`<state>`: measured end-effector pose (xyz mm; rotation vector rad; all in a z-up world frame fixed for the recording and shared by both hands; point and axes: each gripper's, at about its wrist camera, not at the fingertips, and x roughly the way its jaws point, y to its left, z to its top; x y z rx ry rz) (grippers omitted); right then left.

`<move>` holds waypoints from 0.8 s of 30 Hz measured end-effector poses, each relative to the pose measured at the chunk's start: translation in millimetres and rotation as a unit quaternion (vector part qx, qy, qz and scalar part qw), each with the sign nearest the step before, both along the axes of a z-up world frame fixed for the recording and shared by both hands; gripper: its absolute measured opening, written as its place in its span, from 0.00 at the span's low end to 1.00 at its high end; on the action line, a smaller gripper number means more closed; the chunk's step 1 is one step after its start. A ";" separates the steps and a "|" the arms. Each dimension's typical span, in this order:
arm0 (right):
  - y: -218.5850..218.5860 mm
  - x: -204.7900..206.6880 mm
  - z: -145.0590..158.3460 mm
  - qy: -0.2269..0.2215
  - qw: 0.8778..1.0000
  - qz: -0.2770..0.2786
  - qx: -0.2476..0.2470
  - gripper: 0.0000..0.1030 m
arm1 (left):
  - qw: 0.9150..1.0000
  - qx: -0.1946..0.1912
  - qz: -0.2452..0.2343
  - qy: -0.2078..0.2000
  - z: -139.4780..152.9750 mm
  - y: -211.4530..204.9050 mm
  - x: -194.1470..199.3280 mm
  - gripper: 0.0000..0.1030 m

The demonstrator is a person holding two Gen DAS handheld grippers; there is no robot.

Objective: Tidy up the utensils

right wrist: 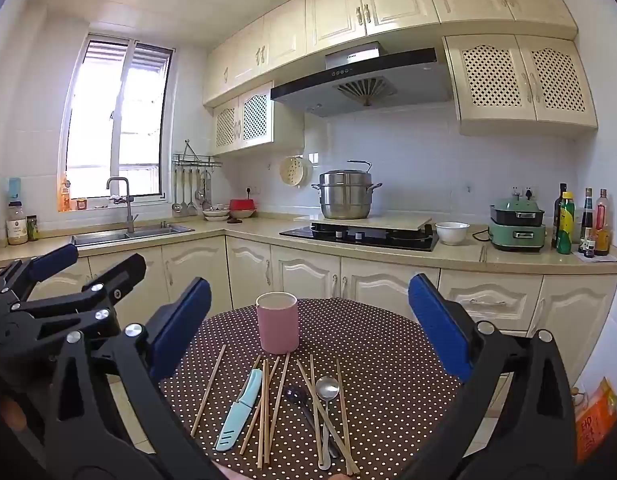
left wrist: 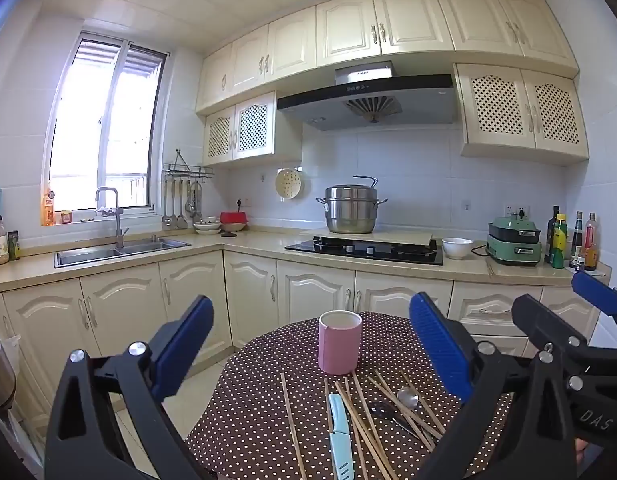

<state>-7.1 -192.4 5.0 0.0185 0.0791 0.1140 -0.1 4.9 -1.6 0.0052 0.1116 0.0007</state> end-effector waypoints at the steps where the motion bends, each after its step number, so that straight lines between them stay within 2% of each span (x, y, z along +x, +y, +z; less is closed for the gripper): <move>1: -0.8 0.8 0.2 0.001 1.000 0.000 0.000 0.94 | 1.000 0.000 0.001 0.000 1.3 0.2 -0.4 0.94; 24: 0.6 2.6 -1.5 0.007 1.000 0.000 0.002 0.94 | 1.000 0.001 0.001 0.007 1.8 -3.5 3.6 0.94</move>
